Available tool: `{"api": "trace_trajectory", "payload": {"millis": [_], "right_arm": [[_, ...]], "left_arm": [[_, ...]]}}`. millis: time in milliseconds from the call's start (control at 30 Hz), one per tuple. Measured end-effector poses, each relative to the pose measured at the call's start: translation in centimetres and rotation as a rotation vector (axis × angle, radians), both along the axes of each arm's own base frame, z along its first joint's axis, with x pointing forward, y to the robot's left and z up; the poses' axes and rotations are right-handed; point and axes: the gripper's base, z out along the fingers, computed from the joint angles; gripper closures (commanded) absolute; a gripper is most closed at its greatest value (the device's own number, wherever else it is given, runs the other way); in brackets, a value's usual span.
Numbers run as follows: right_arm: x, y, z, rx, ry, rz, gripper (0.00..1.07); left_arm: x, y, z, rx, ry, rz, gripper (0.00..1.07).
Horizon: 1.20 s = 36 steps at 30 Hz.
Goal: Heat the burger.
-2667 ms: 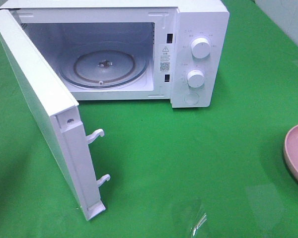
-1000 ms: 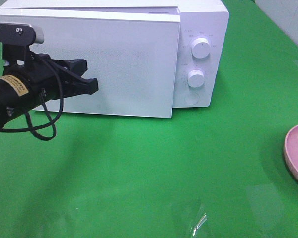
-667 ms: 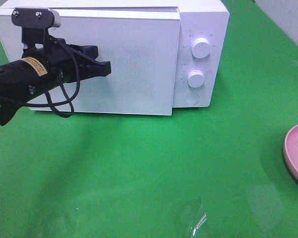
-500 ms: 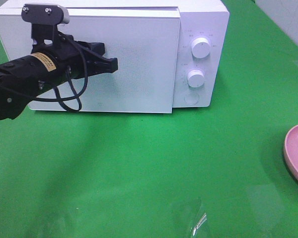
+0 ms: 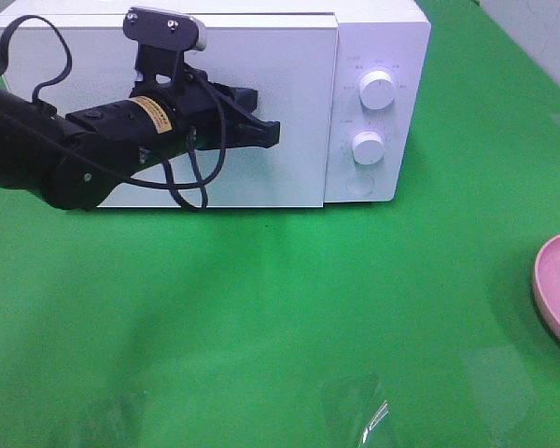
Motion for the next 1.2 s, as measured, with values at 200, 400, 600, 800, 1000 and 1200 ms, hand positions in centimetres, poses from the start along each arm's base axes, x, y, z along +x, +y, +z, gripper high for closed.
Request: {"api": "trace_trajectory", "payload": {"millis": [200,400,600,800,1000,1200], "right_arm": [[0.0,0.0,0.0,0.002,0.000,0.001,0.34],[0.0,0.0,0.0,0.002,0.000,0.002,0.34],[0.0,0.0,0.0,0.002,0.000,0.002,0.34],[0.0,0.0,0.0,0.002,0.000,0.002,0.34],[0.0,0.0,0.0,0.002,0.000,0.002,0.34],[0.0,0.0,0.0,0.002,0.000,0.002,0.34]], "left_arm": [[0.7,-0.7,-0.2,0.025,0.002,0.006,1.07],[0.6,-1.3,0.0,0.055,0.035,0.001,1.07],[-0.1,-1.4,0.8,0.048,0.116,0.029,1.07],[-2.5,-2.5,1.4,0.114,0.235,-0.019,0.67],[-4.8,-3.0,1.4,0.229,0.379,-0.069,0.04],[-7.0,-1.9,1.6,0.383,0.586,-0.091,0.06]]}}
